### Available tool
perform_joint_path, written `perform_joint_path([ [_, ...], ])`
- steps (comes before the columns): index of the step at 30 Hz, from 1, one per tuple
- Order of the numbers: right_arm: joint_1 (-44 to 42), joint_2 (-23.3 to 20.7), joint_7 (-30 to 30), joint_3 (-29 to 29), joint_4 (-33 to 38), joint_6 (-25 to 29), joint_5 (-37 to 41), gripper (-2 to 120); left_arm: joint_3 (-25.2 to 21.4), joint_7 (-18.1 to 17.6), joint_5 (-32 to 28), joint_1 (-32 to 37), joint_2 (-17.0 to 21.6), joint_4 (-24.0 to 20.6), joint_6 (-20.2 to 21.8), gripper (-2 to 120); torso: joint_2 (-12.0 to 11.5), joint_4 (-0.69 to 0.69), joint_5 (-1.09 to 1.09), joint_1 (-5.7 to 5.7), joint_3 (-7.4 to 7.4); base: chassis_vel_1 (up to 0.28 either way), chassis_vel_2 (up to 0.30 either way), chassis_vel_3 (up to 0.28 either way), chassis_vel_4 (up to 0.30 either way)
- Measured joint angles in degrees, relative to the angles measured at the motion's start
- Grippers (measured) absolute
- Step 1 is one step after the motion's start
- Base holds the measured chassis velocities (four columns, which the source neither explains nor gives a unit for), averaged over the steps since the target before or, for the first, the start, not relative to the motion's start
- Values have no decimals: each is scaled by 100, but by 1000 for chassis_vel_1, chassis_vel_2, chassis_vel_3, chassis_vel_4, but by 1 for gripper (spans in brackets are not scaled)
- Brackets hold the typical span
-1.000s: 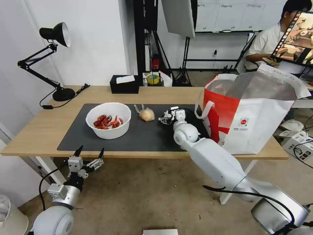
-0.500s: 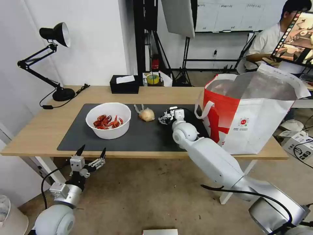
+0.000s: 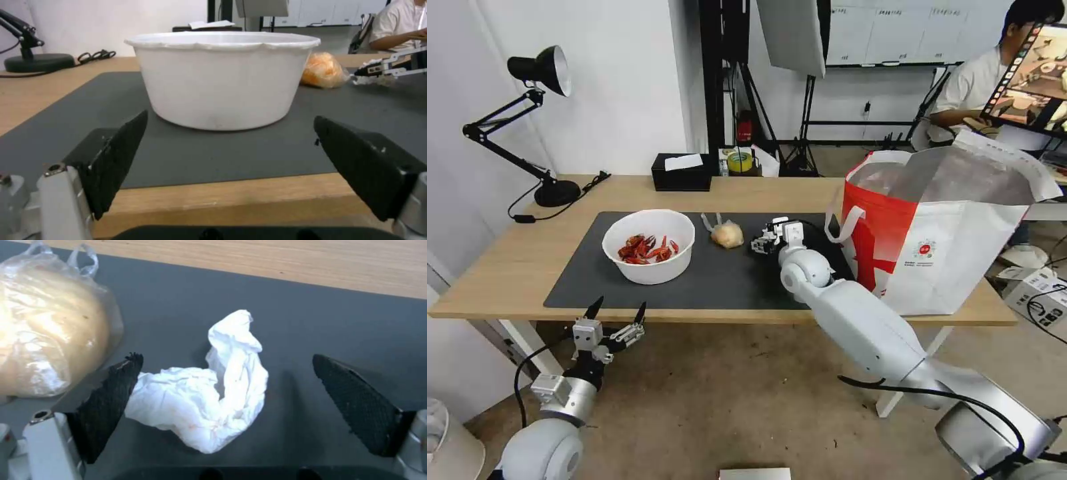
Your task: Pick up the trash from the table and place it into the takeout bag.
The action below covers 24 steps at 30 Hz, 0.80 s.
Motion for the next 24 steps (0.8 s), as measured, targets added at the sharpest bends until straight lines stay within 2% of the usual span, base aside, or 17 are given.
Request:
perform_joint_path([
  [16, 51, 24, -202, -26, -88, -28, -2, 95, 34, 0, -4, -5, -24, 16, 0, 100, 0, 0, 0, 0, 0, 0, 0, 0, 0],
  [19, 52, 23, -217, -26, -91, -92, -2, 89, 48, 0, -3, -8, -25, 16, 0, 100, 0, 0, 0, 0, 0, 0, 0, 0, 0],
  [21, 47, 13, -251, -24, -95, -136, -3, 78, 58, 0, -3, -9, -21, 16, 2, 100, 0, 0, 0, 0, 0, 0, 0, 0, 0],
  [24, 29, 6, -280, -21, -115, -147, -3, 77, 66, 0, -3, -14, -16, 20, 4, 100, 0, 0, 0, 0, 0, 0, 0, 0, 0],
])
